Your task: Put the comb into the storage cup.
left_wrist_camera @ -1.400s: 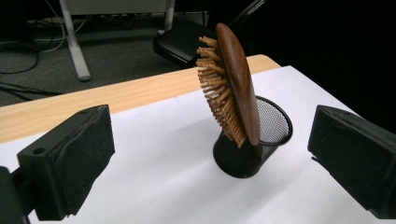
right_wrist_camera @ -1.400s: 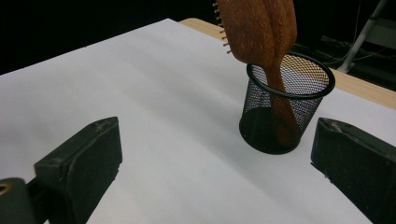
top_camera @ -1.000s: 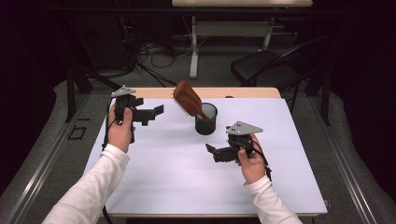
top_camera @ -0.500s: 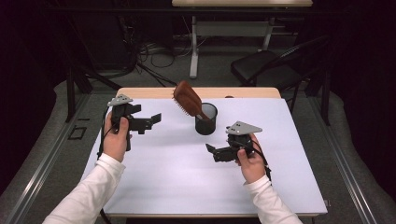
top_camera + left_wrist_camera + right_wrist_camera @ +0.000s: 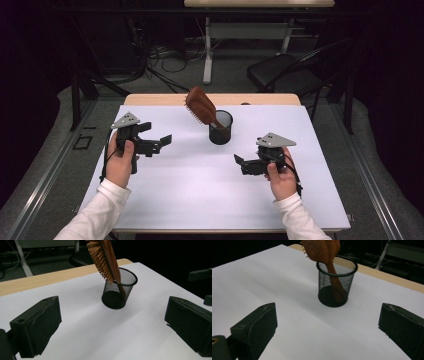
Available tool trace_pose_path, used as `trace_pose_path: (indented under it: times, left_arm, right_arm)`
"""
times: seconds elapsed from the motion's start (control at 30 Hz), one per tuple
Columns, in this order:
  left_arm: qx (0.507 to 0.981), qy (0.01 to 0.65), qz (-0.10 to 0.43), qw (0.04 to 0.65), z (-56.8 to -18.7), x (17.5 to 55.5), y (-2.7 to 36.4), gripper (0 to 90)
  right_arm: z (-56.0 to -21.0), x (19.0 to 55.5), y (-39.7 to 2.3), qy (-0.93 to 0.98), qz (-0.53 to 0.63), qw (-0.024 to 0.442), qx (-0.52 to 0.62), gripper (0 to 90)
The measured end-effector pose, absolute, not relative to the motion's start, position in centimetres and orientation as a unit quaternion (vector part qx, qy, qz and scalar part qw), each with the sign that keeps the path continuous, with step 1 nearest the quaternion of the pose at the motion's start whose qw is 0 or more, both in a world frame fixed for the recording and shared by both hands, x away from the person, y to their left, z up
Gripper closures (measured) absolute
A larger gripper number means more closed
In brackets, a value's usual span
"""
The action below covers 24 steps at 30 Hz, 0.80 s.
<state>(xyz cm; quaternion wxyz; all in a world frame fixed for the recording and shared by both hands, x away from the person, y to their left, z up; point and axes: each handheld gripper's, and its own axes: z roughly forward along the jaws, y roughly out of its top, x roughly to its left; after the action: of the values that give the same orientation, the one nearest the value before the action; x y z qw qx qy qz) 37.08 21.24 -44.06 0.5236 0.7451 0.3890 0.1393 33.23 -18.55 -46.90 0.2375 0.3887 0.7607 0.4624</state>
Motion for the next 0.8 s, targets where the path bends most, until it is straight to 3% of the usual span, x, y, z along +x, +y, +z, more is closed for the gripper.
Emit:
trace_pose_path:
  times: [0.8]
  left_arm:
    - [0.731, 0.413, 0.14, 0.524, -47.9, 34.1, 24.5, 5.1]
  right_arm:
    - [-49.1, 30.5, -24.3, 0.73, 0.444, 0.261, 0.448, 1.8]
